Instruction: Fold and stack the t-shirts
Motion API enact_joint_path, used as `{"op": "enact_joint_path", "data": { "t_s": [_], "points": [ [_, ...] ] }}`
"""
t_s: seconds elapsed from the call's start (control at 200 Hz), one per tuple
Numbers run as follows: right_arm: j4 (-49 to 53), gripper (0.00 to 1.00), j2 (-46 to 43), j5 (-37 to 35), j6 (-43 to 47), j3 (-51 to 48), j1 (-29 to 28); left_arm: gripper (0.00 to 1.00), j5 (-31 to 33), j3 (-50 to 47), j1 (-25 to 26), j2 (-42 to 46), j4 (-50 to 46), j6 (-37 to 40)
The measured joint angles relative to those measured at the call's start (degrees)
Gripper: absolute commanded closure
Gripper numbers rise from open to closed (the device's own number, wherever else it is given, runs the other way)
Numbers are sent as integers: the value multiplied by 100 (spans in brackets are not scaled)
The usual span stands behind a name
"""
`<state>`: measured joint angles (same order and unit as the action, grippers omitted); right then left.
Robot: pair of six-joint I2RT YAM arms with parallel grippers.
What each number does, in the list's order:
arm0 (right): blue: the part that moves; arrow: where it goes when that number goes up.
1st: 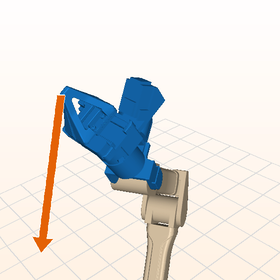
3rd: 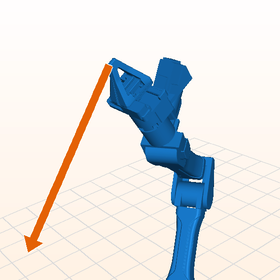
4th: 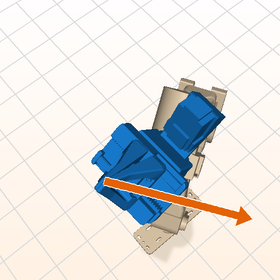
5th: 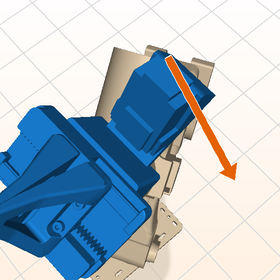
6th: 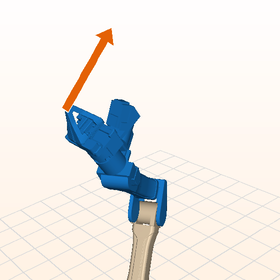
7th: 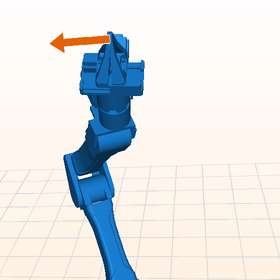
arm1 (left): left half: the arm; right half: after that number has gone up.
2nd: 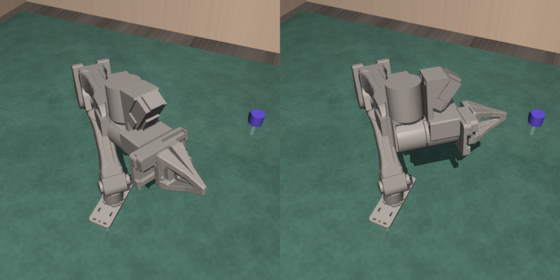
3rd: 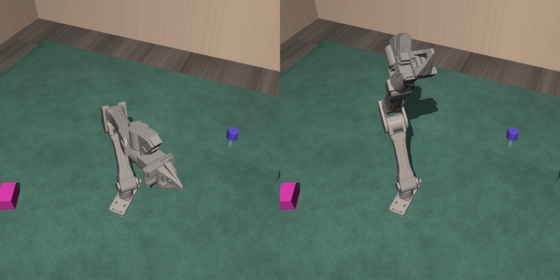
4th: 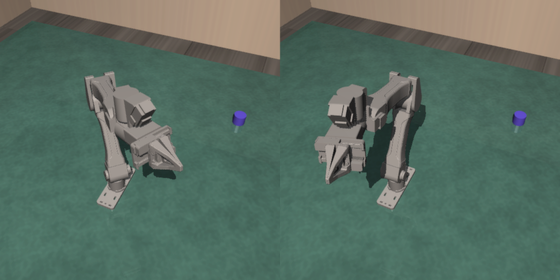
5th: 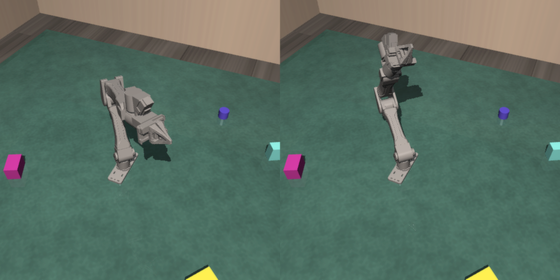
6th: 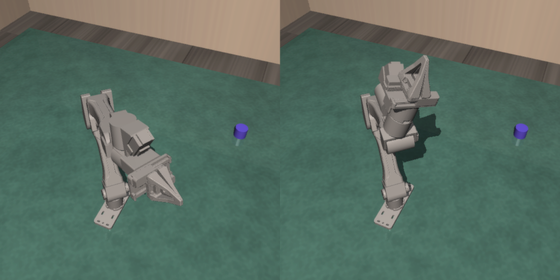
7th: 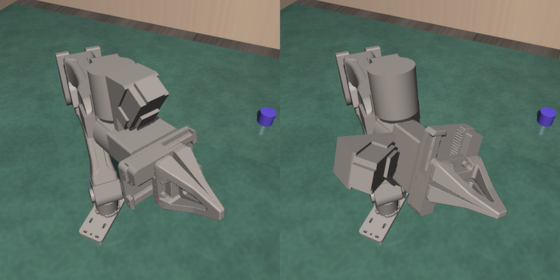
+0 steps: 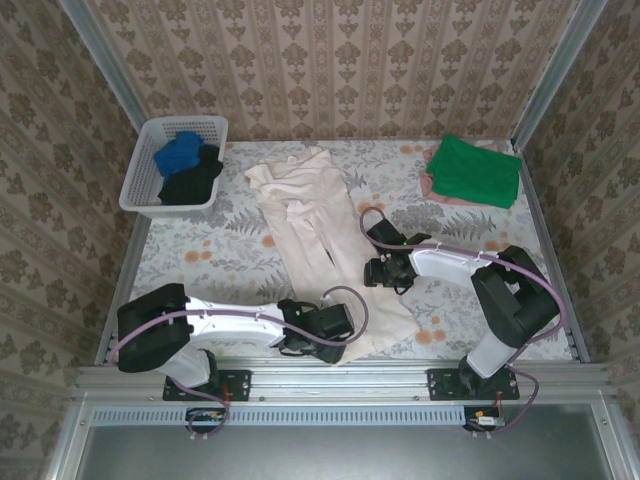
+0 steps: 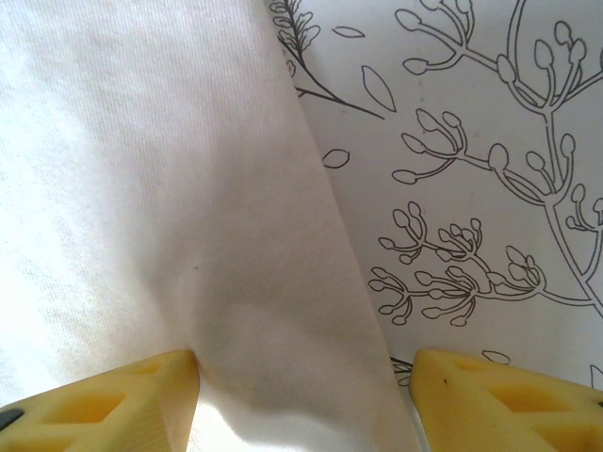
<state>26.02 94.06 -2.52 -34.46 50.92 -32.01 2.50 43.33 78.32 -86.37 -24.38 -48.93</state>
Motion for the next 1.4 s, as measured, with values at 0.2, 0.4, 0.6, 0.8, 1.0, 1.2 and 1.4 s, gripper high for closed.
{"op": "enact_joint_path", "data": {
  "t_s": [0.2,0.4,0.6,0.8,1.0,1.2,1.4],
  "points": [
    [-11,35,0,0,0,-4,4,84,107,-343,-2,291,57,-129],
    [-13,34,0,22,2,-4,31,95,138,-654,-2,597,229,-284],
    [-15,34,2,72,4,-4,70,100,155,-1115,0,1115,339,-431],
    [-15,35,7,111,24,-4,90,81,227,-1314,2,1368,378,-514],
    [-31,35,4,120,33,-24,90,59,391,-1303,9,1674,72,-481],
    [-94,35,-9,133,46,-63,103,57,509,-879,31,1655,-210,105],
    [-166,35,-22,133,44,-116,111,55,131,-837,116,1467,153,944]
  ]
}}
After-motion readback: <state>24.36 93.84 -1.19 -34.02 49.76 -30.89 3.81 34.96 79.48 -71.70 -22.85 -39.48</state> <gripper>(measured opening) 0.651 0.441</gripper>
